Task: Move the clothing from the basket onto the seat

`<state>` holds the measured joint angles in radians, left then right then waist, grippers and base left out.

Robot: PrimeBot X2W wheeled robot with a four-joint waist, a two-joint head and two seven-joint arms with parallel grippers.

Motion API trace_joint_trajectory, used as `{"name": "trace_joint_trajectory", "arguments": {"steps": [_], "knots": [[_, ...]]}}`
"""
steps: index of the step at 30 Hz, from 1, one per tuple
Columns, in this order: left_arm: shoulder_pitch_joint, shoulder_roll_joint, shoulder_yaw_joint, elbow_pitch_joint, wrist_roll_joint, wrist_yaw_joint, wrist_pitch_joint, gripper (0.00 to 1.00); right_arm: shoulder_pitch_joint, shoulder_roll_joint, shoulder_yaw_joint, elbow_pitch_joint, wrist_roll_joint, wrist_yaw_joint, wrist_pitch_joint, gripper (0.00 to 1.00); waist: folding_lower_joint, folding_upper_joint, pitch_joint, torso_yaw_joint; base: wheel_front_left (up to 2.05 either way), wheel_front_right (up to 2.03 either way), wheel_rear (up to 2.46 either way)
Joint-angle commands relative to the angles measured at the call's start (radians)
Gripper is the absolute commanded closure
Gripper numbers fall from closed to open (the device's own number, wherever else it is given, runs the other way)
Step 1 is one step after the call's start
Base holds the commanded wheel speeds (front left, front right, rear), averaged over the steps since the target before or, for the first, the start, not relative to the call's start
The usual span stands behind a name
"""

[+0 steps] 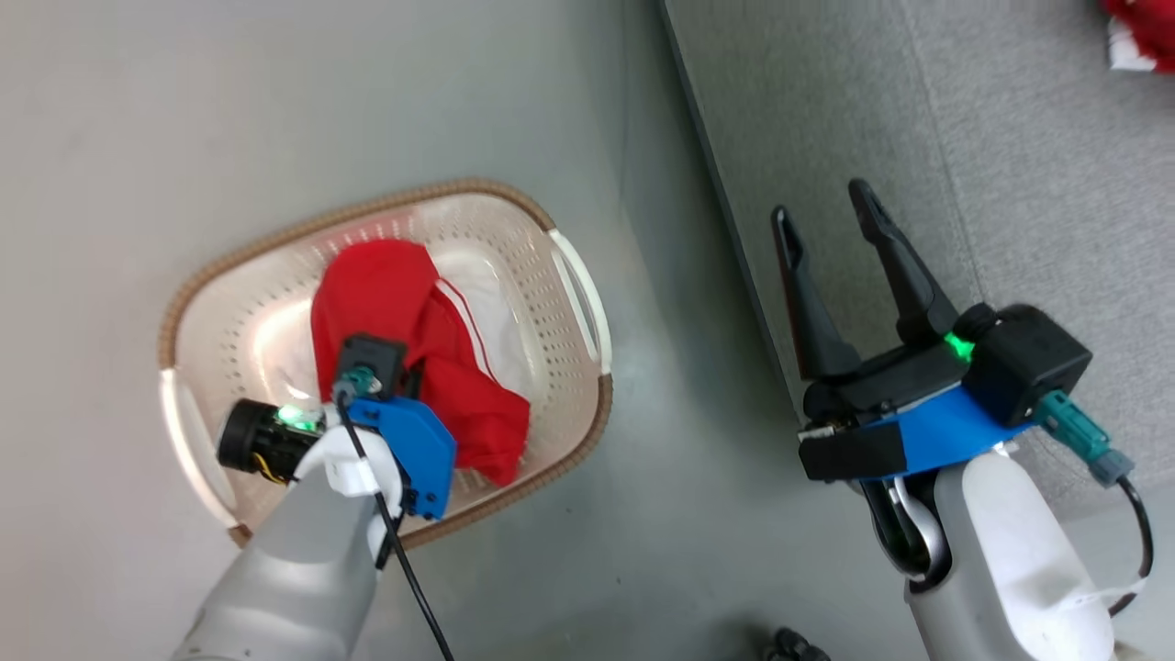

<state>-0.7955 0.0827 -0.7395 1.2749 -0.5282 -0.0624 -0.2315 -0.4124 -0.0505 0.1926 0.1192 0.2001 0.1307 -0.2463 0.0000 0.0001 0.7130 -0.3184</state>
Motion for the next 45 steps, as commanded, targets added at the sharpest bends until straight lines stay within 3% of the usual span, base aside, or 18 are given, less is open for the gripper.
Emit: {"name": "trace_joint_trajectory", "arguments": {"steps": [1, 14, 27, 33, 45], "knots": [[0.024, -0.011, -0.008, -0.012, 0.0, -0.009, -0.013, 1.0, 0.029, 0.0, -0.006, 0.011, -0.015, 0.0, 0.011, 0.0, 0.0, -0.0001, -0.109, 0.049, 0.0, 0.0, 0.0], [0.145, -0.034, -0.066, -0.175, -0.017, -0.054, -0.035, 1.0, 0.161, 0.0, -0.029, 0.011, -0.057, 0.0, 0.102, 0.0, 0.0, -0.0001, -0.417, 0.146, 0.0, 0.0, 0.0], [0.205, -0.033, -0.098, -0.397, -0.019, -0.063, -0.035, 1.0, 0.297, 0.0, -0.06, 0.008, -0.06, 0.0, 0.156, 0.0, 0.0, -0.0001, -0.626, 0.228, 0.0, 0.0, 0.0], [0.205, -0.033, -0.132, -0.465, -0.044, -0.066, -0.035, 1.0, 0.344, 0.0, -0.063, 0.004, -0.054, 0.0, 0.178, 0.0, 0.0, -0.0001, -0.7, 0.264, 0.0, 0.0, 0.0], [0.09, -0.032, -0.231, -0.533, -0.138, -0.069, -0.035, 1.0, 0.381, 0.0, -0.059, -0.012, -0.04, 0.0, 0.199, 0.0, 0.0, -0.0001, -0.734, 0.308, 0.0, 0.0, 0.0]]}}
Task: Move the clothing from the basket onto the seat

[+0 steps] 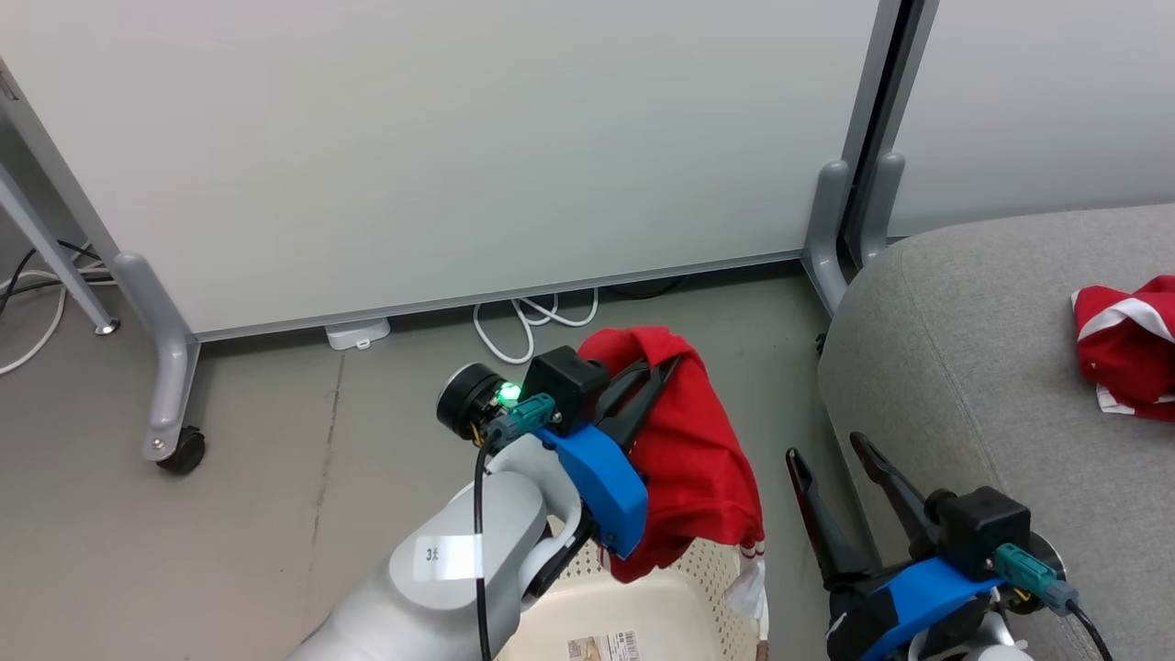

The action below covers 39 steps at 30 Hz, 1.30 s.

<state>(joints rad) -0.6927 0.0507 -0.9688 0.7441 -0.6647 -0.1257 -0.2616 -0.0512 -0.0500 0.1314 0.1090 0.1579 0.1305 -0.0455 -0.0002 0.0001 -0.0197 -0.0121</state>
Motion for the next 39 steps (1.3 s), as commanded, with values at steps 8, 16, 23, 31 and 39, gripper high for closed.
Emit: {"name": "trace_joint_trajectory", "arguments": {"steps": [8, 16, 23, 31, 39], "knots": [[-0.095, 0.0, -0.076, -0.016, -0.08, 0.011, -0.005, 1.0, 0.026, -0.001, 0.014, 0.011, 0.012, 0.0, -0.002, 0.0, 0.0002, -0.0001, -0.009, 0.016, 0.0, 0.0, 0.0], [-0.118, 0.0, -0.125, -0.012, -0.128, 0.027, -0.005, 1.0, 0.019, -0.001, 0.029, 0.014, 0.02, 0.0, -0.005, 0.0, 0.0002, -0.0001, -0.004, 0.007, 0.0, 0.0, 0.0], [-0.129, 0.0, -0.132, -0.004, -0.142, 0.035, -0.005, 1.0, 0.037, -0.001, 0.047, 0.027, 0.014, 0.0, 0.008, 0.0, 0.0002, -0.0001, 0.002, 0.004, 0.0, 0.0, 0.0], [-0.125, 0.0, -0.128, -0.003, -0.142, 0.039, -0.005, 1.0, 0.06, -0.001, 0.086, 0.044, 0.021, 0.0, 0.022, 0.0, 0.0002, -0.0001, 0.008, 0.001, 0.0, 0.0, 0.0], [-0.124, 0.0, -0.13, -0.003, -0.144, 0.037, -0.005, 1.0, 0.021, -0.001, 0.127, 0.052, 0.03, 0.0, 0.014, 0.0, 0.0002, -0.0001, 0.012, -0.002, 0.0, 0.0, 0.0]]}}
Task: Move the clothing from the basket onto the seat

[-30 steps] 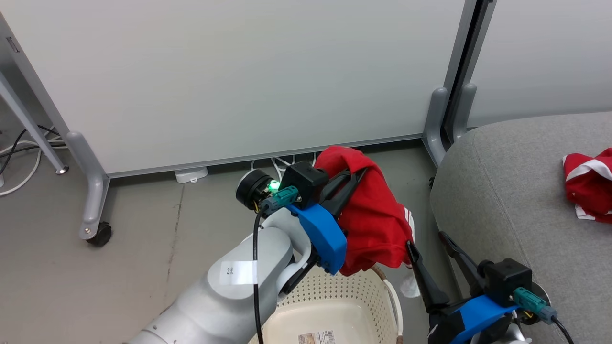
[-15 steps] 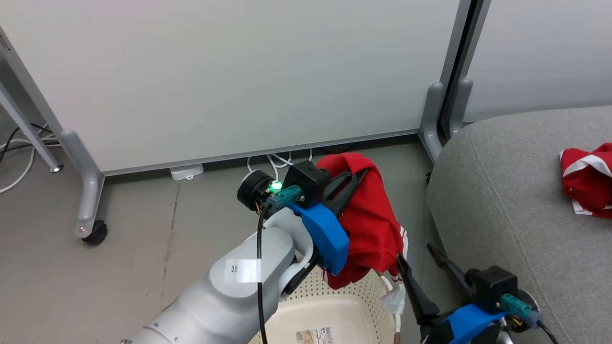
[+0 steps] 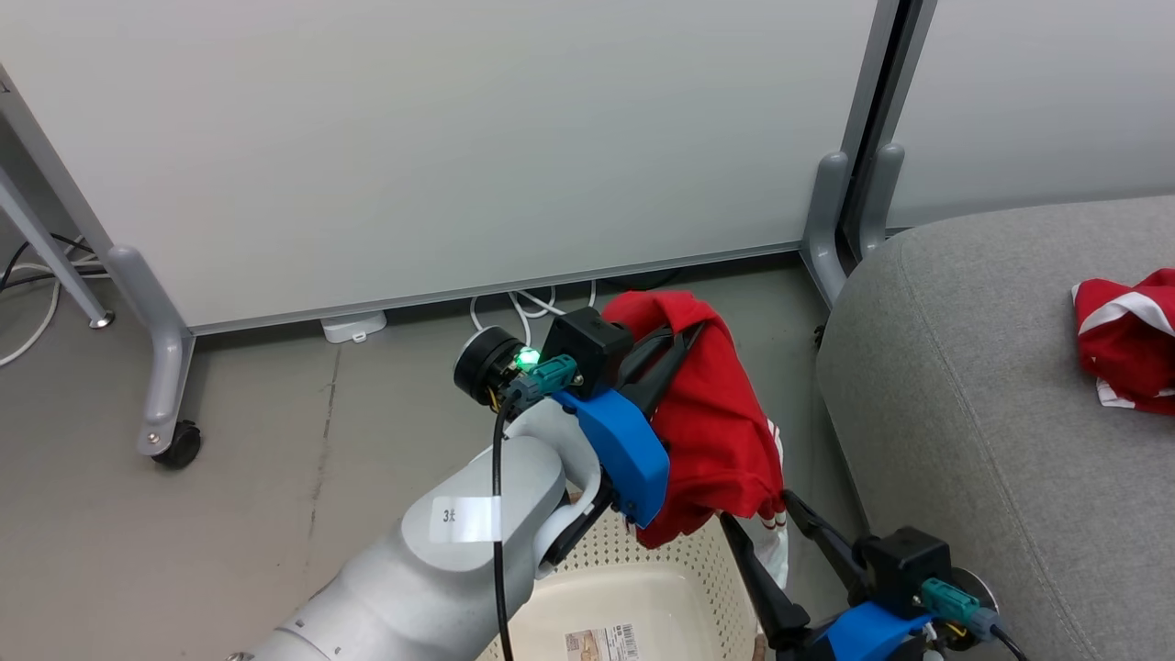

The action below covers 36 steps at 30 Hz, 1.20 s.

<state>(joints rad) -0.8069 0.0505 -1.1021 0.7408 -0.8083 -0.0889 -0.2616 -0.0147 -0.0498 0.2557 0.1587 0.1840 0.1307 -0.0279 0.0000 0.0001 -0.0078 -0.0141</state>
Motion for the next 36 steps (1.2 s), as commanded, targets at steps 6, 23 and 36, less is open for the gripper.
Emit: {"name": "trace_joint_trajectory", "arguments": {"steps": [6, 23, 36], "knots": [[-0.009, 0.0, -0.001, -0.002, -0.003, -0.003, -0.005, 1.0, -0.061, -0.001, 0.019, 0.024, -0.004, 0.0, -0.014, 0.0, 0.0, -0.0001, 0.001, 0.005, 0.0, 0.0, 0.0], [0.008, 0.0, -0.016, -0.011, -0.011, -0.006, -0.005, 1.0, -0.249, -0.002, 0.07, 0.196, 0.019, 0.0, -0.03, 0.0, 0.0, -0.0001, -0.013, 0.002, 0.0, 0.0, 0.0], [0.017, 0.0, -0.02, -0.008, -0.016, -0.004, -0.005, 1.0, -0.313, -0.001, 0.113, 0.308, 0.073, 0.0, -0.071, 1.0, 0.0, -0.0001, -0.023, -0.005, 0.0, 0.0, 0.0]]}}
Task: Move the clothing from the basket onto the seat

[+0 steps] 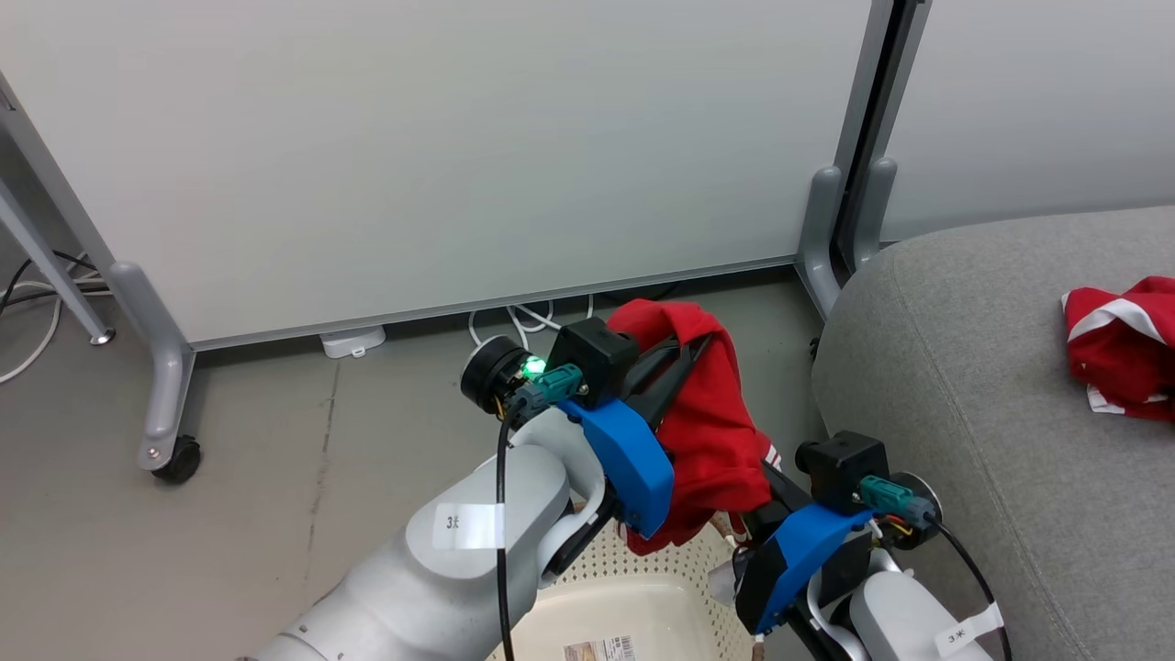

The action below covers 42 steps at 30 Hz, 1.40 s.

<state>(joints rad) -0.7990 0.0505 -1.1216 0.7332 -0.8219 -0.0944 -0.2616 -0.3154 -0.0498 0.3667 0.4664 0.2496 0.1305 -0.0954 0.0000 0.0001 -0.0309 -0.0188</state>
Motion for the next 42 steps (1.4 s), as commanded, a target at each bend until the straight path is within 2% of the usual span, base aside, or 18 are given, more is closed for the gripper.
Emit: {"name": "trace_joint_trajectory", "arguments": {"steps": [1, 20, 23, 24, 25, 33, 42], "knots": [[0.009, 0.0, 0.001, 0.001, -0.002, 0.001, -0.005, 1.0, -0.012, -0.001, 0.002, 0.005, 0.01, 0.0, -0.006, 1.0, 0.0, -0.0001, 0.0, -0.002, 0.0, 0.0, 0.0], [0.013, 0.0, 0.007, 0.015, -0.001, -0.006, -0.005, 1.0, -0.023, -0.001, -0.01, 0.016, 0.019, 0.0, -0.032, 1.0, 0.0, -0.0001, 0.001, -0.011, 0.0, 0.0, 0.0], [0.016, 0.0, 0.001, 0.017, -0.005, -0.01, -0.005, 0.53, -0.023, -0.001, -0.014, 0.013, 0.014, 0.0, -0.038, 1.0, 0.0, -0.0001, 0.004, -0.01, 0.0, 0.0, 0.0], [0.017, 0.0, 0.002, 0.019, -0.005, -0.008, -0.005, 0.18, -0.023, -0.001, -0.015, 0.012, 0.013, 0.0, -0.038, 1.0, 0.0, -0.0001, 0.004, -0.01, 0.0, 0.0, 0.0], [0.017, 0.0, 0.004, 0.021, -0.005, -0.008, -0.005, 0.0, -0.023, -0.001, -0.016, 0.01, 0.011, 0.0, -0.039, 1.0, 0.0, -0.0001, 0.005, -0.01, 0.0, 0.0, 0.0], [0.068, 0.0, 0.079, 0.017, 0.014, -0.001, -0.005, 0.0, -0.018, -0.001, -0.03, -0.006, 0.006, 0.0, -0.046, 1.0, 0.0, -0.0001, 0.013, -0.009, 0.0, 0.0, 0.0], [0.216, 0.04, 0.256, -0.06, 0.135, -0.009, -0.005, 0.0, 0.008, -0.002, -0.074, -0.045, -0.017, 0.0, -0.038, 1.0, 0.0, -0.0001, 0.026, 0.006, 0.0, 0.0, 0.0]]}}
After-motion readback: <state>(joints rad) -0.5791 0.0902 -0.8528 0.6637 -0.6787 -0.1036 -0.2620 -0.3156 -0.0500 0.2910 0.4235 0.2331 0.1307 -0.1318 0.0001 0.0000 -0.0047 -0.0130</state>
